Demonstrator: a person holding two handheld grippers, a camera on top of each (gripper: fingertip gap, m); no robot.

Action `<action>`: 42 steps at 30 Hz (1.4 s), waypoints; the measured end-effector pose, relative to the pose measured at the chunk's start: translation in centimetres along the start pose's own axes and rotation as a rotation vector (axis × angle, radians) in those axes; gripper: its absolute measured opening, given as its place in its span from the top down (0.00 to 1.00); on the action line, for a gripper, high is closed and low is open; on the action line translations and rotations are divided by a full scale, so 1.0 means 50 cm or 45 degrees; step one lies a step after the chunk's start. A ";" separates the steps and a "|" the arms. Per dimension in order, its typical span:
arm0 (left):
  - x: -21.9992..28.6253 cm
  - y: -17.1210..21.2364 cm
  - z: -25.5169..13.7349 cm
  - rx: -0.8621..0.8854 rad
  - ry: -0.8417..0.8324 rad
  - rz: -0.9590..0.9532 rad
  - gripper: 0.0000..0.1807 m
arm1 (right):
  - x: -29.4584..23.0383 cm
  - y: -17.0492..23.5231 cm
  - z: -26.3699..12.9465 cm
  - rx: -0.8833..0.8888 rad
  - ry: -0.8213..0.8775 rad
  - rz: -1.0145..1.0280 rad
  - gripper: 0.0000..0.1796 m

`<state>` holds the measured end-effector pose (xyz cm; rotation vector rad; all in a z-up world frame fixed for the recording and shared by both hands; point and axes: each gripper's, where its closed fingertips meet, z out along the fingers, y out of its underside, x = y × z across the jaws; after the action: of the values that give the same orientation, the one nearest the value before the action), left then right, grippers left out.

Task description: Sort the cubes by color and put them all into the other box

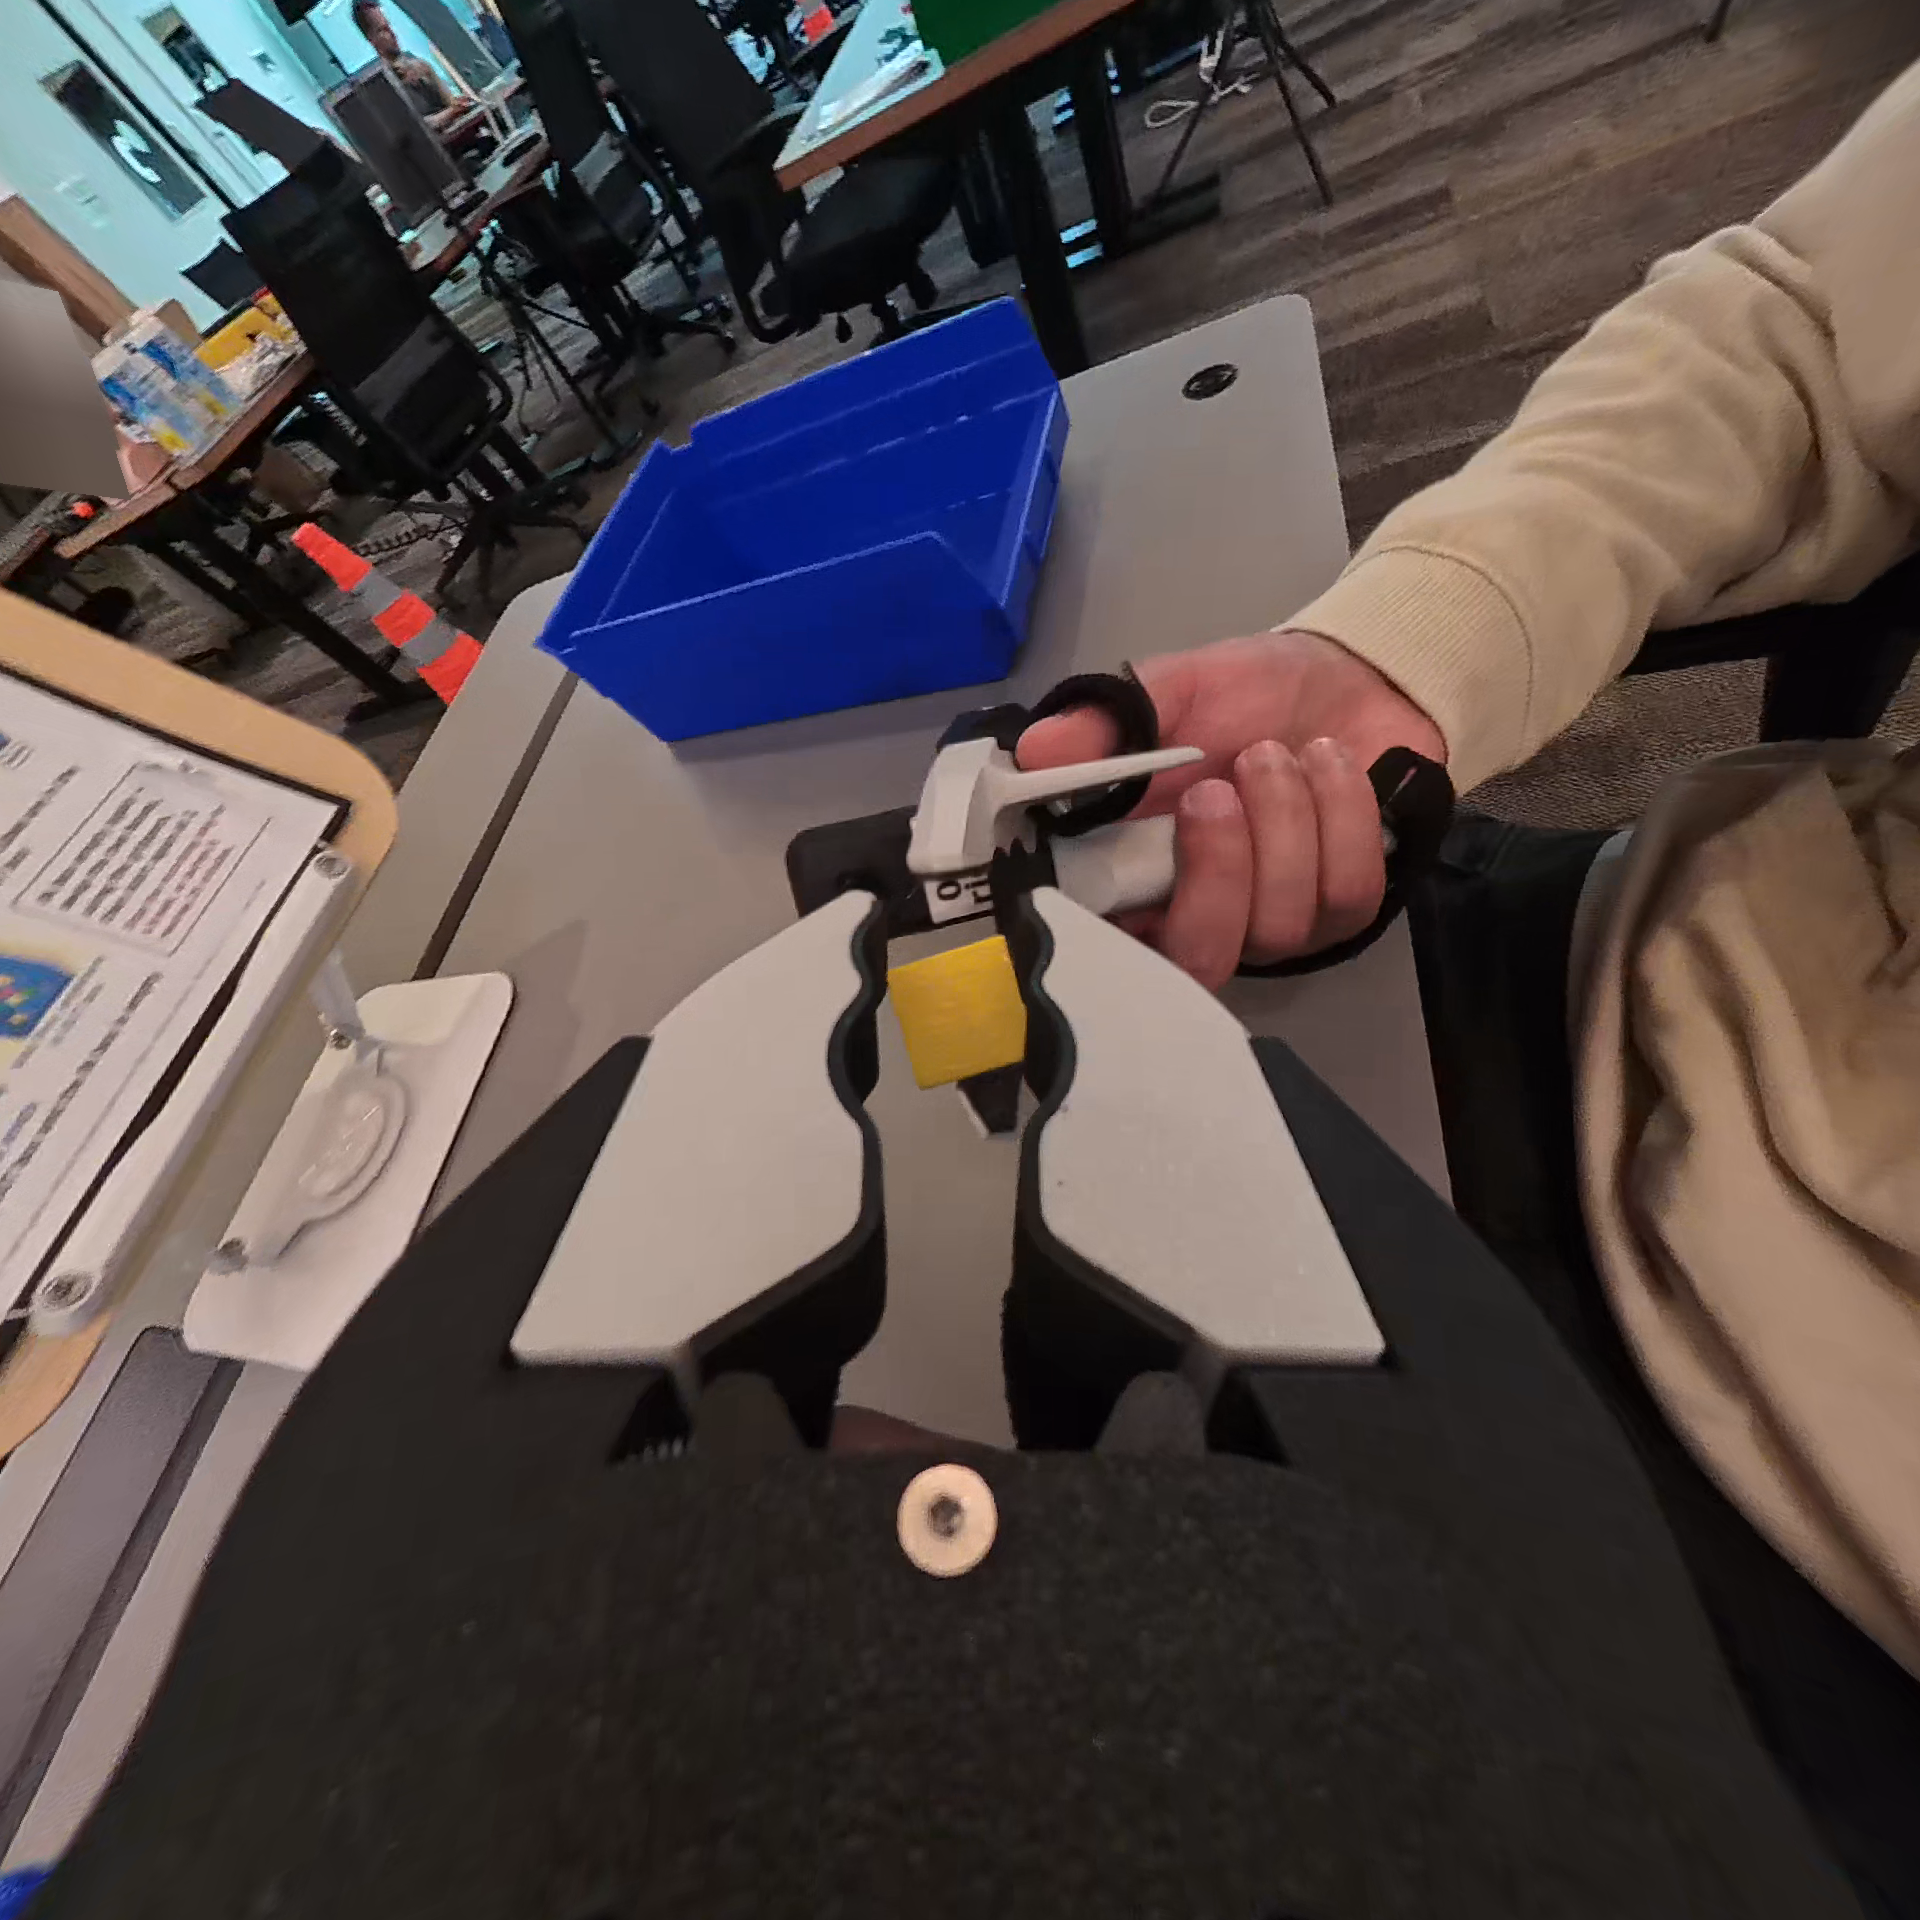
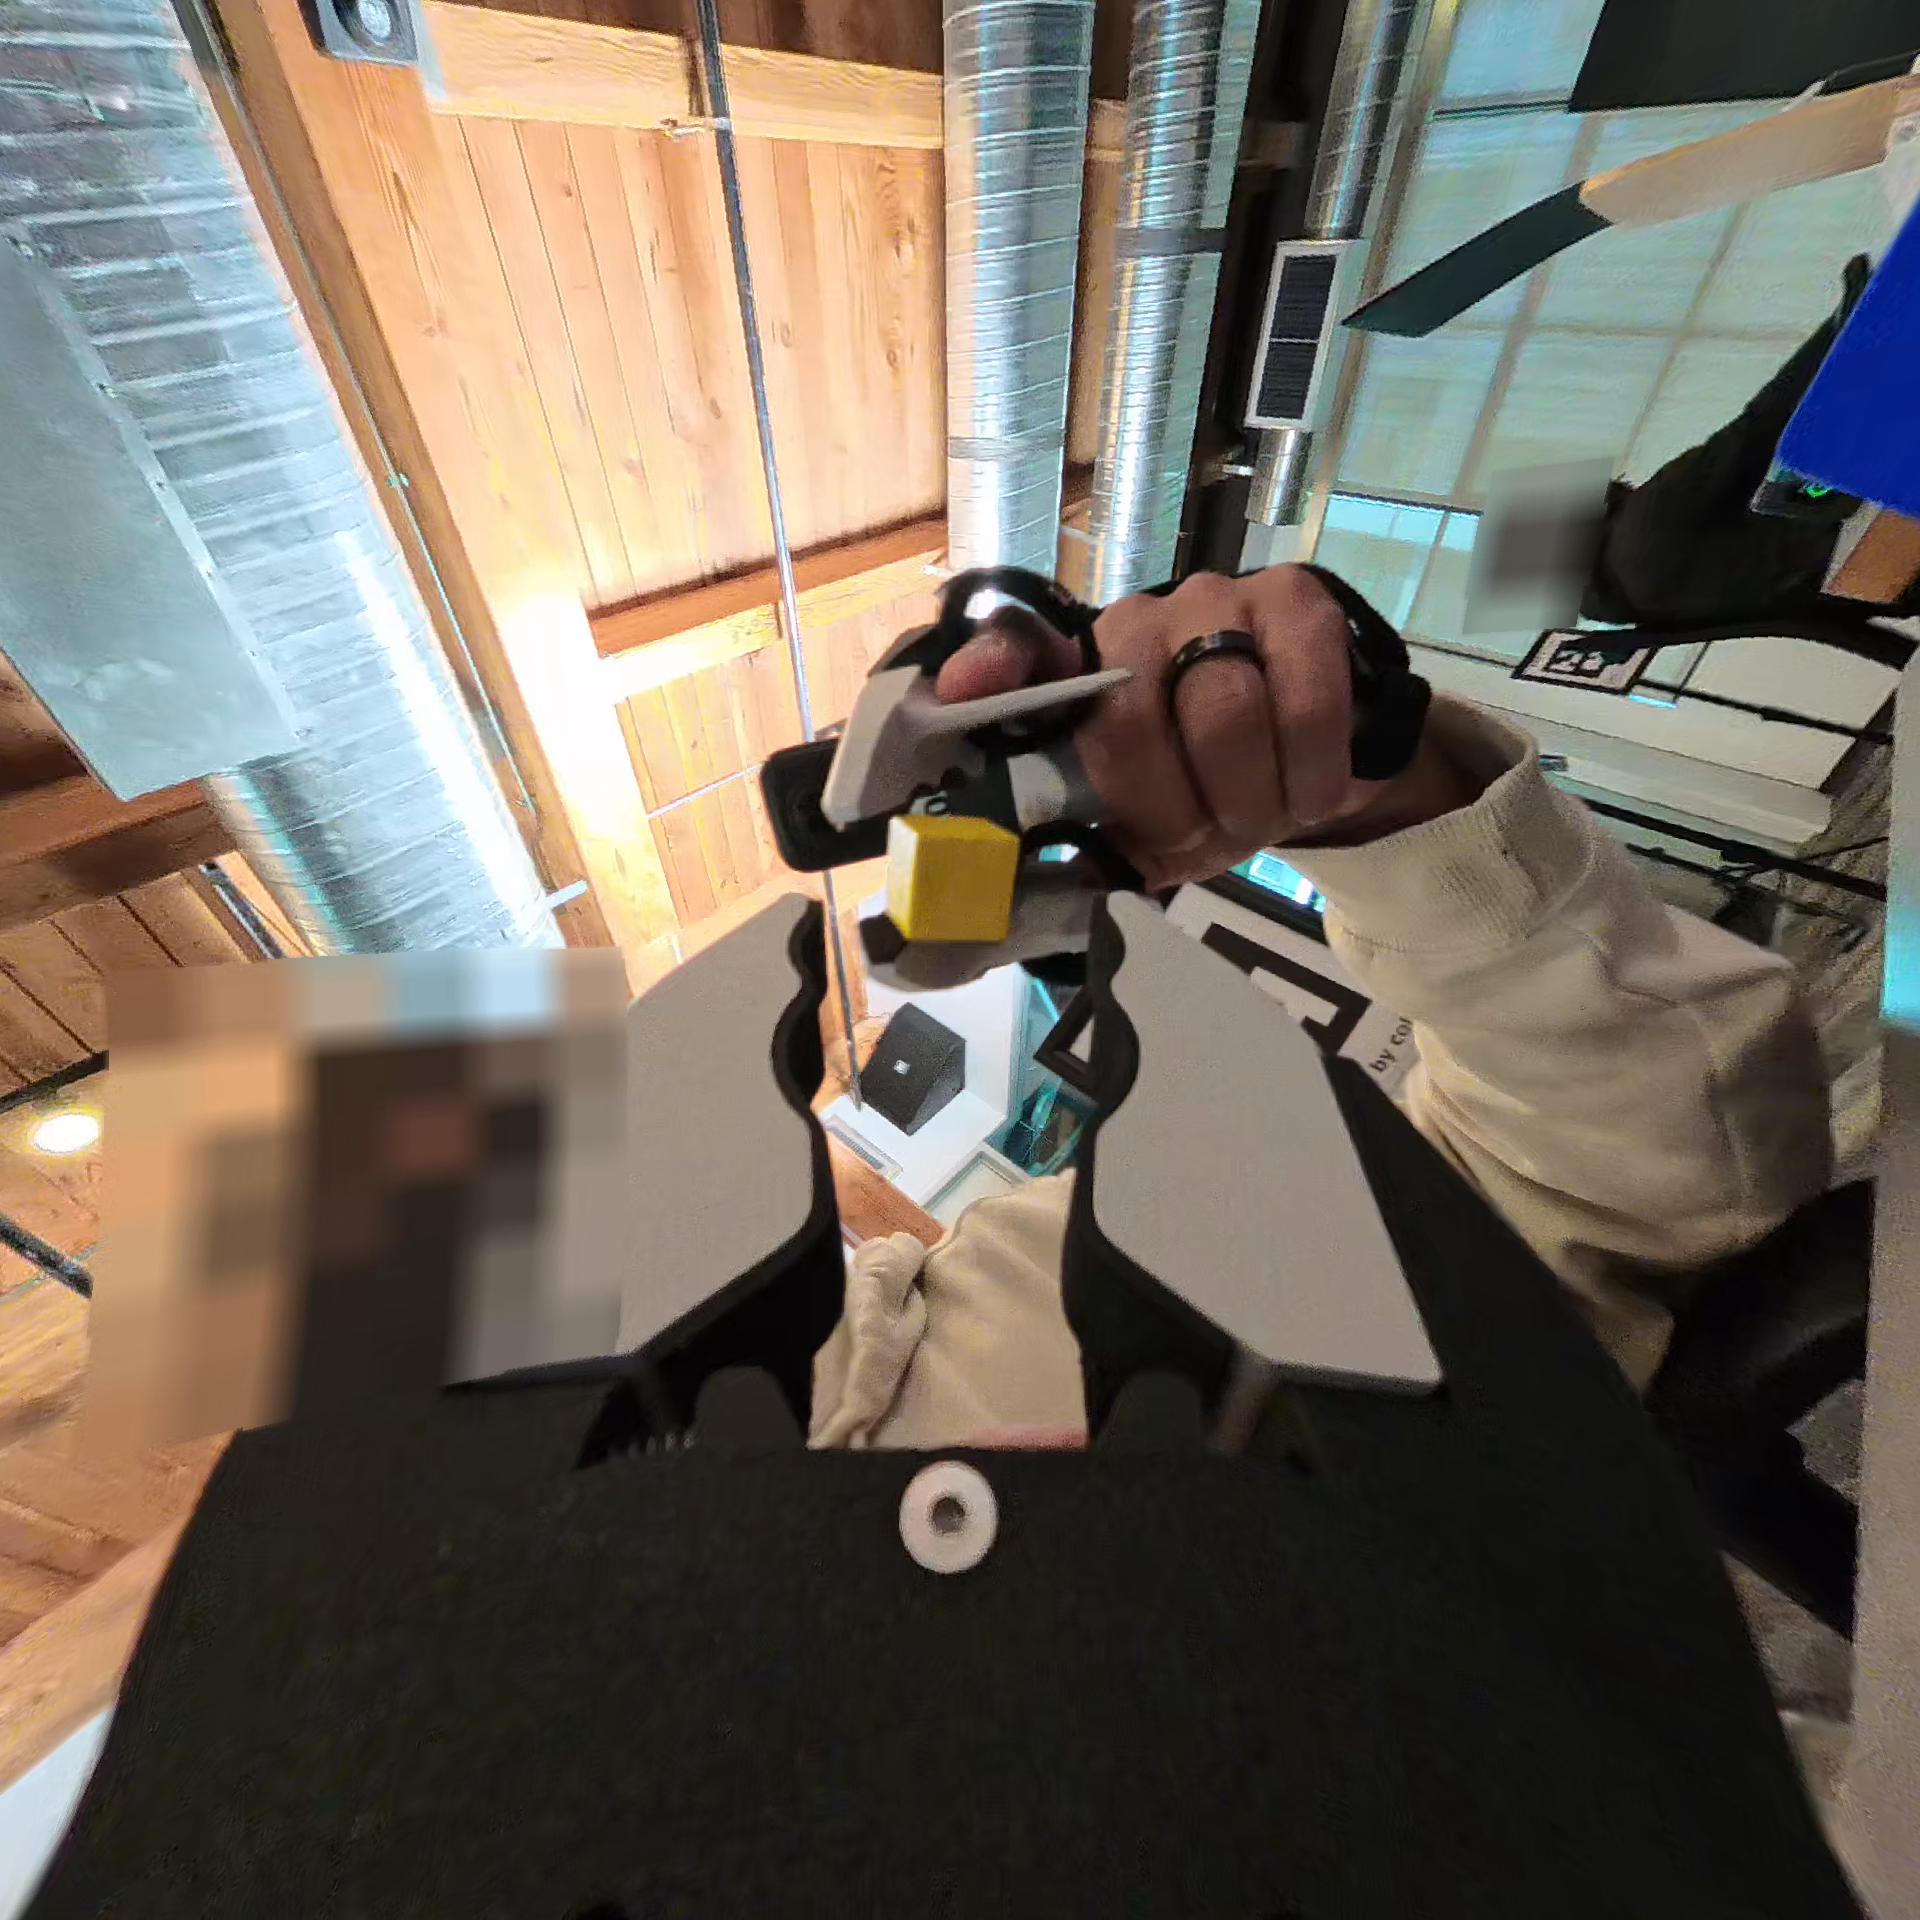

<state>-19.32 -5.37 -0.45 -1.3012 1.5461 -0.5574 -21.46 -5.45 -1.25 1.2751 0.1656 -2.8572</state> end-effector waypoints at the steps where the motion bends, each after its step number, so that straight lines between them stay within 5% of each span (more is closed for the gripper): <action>1: 0.006 -0.002 0.014 -0.001 0.020 0.006 0.87 | -0.002 0.002 -0.004 0.001 0.006 -0.033 0.73; 5: 0.018 -0.003 0.058 0.012 0.057 0.021 0.87 | -0.019 0.012 -0.019 -0.026 -0.024 -0.069 0.85; 13: 0.012 0.023 0.023 0.068 -0.182 -0.176 0.76 | -0.037 0.002 -0.077 0.015 0.216 -0.341 0.88; 17: -0.002 0.125 -0.011 0.104 -0.501 -0.665 0.77 | -0.018 -0.005 -0.142 0.032 0.700 -0.721 0.88; 20: 0.027 0.196 -0.022 0.081 -0.611 -0.796 0.79 | -0.019 -0.006 -0.196 0.035 1.037 -1.015 0.88; 25: 0.053 0.237 -0.017 -0.026 -0.623 -0.749 0.79 | -0.091 -0.009 -0.248 0.047 1.336 -1.349 0.88; 29: 0.060 0.228 -0.010 -0.067 -0.637 -0.630 0.79 | -0.289 -0.095 -0.381 0.288 1.815 -1.584 0.88; 33: 0.074 0.233 0.008 -0.097 -0.597 -0.595 0.79 | -0.393 -0.214 -0.612 0.294 2.384 -1.360 0.88; 36: 0.082 0.225 0.019 -0.072 -0.536 -0.652 0.79 | -0.323 -0.279 -0.702 0.053 2.394 -0.923 0.88; 42: 0.091 0.227 0.010 -0.077 -0.519 -0.681 0.79 | -0.241 -0.296 -0.812 -0.481 2.755 -0.531 0.88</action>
<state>-23.74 -5.85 -11.87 -1.7627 0.8837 -0.5312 15.96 12.91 -17.86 3.3144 0.8045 -0.1301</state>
